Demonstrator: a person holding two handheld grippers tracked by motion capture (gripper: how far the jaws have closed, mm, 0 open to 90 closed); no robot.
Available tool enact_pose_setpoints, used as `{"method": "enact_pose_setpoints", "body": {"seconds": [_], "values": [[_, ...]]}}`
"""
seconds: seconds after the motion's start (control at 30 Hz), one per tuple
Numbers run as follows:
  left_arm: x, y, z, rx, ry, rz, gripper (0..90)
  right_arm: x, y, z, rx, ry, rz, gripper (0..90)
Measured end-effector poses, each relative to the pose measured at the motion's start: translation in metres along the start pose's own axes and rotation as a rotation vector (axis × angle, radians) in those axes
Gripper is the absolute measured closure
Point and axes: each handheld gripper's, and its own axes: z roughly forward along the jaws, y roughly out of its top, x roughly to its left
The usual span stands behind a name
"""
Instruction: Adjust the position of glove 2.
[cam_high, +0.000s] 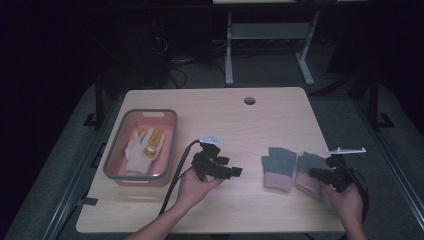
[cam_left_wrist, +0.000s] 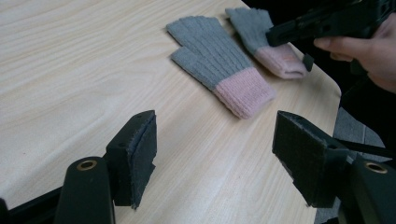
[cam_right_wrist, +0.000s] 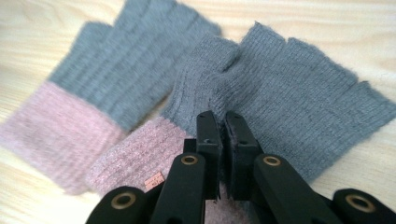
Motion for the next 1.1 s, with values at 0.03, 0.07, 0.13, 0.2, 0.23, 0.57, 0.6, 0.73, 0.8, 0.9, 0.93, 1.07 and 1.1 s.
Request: {"method": "enact_pose_setpoints", "body": {"seconds": [0.03, 0.07, 0.13, 0.2, 0.23, 0.57, 0.6, 0.73, 0.8, 0.9, 0.93, 1.07, 1.1], "values": [[0.0, 0.0, 0.0, 0.001, -0.001, 0.002, 30.4, 0.001, 0.001, -0.002, -0.004, 0.005, -0.001, 86.0], [-0.001, 0.0, 0.0, -0.002, -0.001, 0.001, 30.4, 0.003, 0.002, -0.005, -0.012, 0.008, 0.002, 86.0], [-0.001, 0.0, 0.0, -0.005, -0.001, 0.002, 30.4, 0.007, 0.006, -0.01, -0.026, 0.009, -0.011, 86.0], [-0.001, 0.0, 0.0, -0.003, -0.001, 0.002, 30.4, 0.013, 0.009, -0.013, -0.042, 0.019, -0.021, 86.0], [-0.001, 0.0, 0.0, -0.001, 0.0, 0.004, 30.4, 0.016, 0.011, -0.014, -0.046, 0.025, -0.029, 86.0], [-0.002, 0.0, 0.003, 0.005, -0.004, 0.004, 30.4, 0.047, 0.024, -0.005, -0.05, 0.069, -0.078, 85.8], [-0.001, 0.0, 0.003, 0.006, -0.004, 0.005, 30.4, 0.049, 0.025, -0.004, -0.047, 0.074, -0.08, 85.8], [-0.002, -0.001, 0.003, 0.005, -0.005, 0.004, 30.4, 0.059, 0.028, 0.0, -0.037, 0.083, -0.099, 85.8], [-0.002, -0.001, 0.003, 0.007, -0.006, 0.006, 30.4, 0.063, 0.029, 0.003, -0.036, 0.088, -0.107, 85.7], [-0.003, -0.001, 0.004, 0.009, -0.007, 0.008, 30.4, 0.069, 0.032, 0.008, -0.029, 0.092, -0.118, 85.6], [-0.003, -0.001, 0.004, 0.009, -0.006, 0.008, 30.4, 0.071, 0.033, 0.01, -0.022, 0.095, -0.113, 85.6], [-0.002, -0.001, 0.005, 0.008, -0.003, 0.004, 30.4, 0.076, 0.037, 0.017, -0.008, 0.095, -0.125, 85.4], [-0.002, -0.001, 0.006, 0.008, -0.004, 0.002, 30.4, 0.077, 0.037, 0.019, -0.001, 0.092, -0.117, 85.2]]}}
